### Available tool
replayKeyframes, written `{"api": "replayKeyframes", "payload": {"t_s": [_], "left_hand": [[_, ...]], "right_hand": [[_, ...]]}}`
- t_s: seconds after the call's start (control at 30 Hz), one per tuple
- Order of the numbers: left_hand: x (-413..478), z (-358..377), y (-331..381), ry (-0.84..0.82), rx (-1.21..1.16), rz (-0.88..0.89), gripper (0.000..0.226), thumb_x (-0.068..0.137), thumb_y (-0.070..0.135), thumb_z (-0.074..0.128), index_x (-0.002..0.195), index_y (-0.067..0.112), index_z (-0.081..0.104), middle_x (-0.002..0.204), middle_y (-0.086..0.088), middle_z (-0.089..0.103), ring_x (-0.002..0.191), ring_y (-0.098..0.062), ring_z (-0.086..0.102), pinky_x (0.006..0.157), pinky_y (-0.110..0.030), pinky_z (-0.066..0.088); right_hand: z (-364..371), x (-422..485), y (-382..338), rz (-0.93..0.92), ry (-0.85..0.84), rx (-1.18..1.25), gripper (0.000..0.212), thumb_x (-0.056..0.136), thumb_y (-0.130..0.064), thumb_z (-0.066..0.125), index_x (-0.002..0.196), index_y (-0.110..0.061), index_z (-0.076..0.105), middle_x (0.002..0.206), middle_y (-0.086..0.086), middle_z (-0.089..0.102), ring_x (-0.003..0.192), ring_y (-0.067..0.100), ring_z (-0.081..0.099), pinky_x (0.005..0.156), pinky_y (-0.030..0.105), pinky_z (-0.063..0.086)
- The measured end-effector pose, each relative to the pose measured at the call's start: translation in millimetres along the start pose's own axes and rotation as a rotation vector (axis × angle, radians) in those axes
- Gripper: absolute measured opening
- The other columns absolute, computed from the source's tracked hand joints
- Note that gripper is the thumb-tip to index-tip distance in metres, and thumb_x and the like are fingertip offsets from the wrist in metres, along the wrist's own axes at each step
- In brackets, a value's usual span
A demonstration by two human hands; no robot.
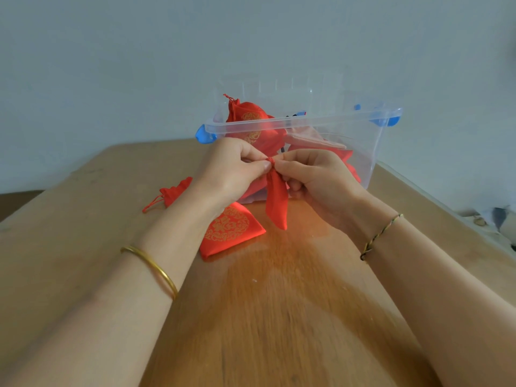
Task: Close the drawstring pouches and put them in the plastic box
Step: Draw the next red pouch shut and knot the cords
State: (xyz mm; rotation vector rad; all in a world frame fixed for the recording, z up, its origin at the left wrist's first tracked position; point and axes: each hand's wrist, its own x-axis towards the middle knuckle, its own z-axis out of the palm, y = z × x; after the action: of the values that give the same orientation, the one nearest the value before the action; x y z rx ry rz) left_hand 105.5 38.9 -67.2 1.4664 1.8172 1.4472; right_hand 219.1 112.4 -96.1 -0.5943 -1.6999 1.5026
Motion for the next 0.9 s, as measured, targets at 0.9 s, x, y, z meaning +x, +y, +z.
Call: {"api": "replayKeyframes", "payload": {"t_s": [0.9], "left_hand": [[18,-12,-26,0.146,0.419,0.242,0.014,0.089,0.005,0.048,0.080,0.013,0.055,0.079,-0.005,0.065,0.078,-0.023,0.065,0.077,-0.045,0.053]], "right_hand": [[-13,2,8,-0.025,0.130,-0.375,0.014,0.083,-0.006,0.062,0.088,0.006,0.064,0.061,-0.004,0.057,0.045,-0.002,0.046,0.045,0.012,0.037]]}}
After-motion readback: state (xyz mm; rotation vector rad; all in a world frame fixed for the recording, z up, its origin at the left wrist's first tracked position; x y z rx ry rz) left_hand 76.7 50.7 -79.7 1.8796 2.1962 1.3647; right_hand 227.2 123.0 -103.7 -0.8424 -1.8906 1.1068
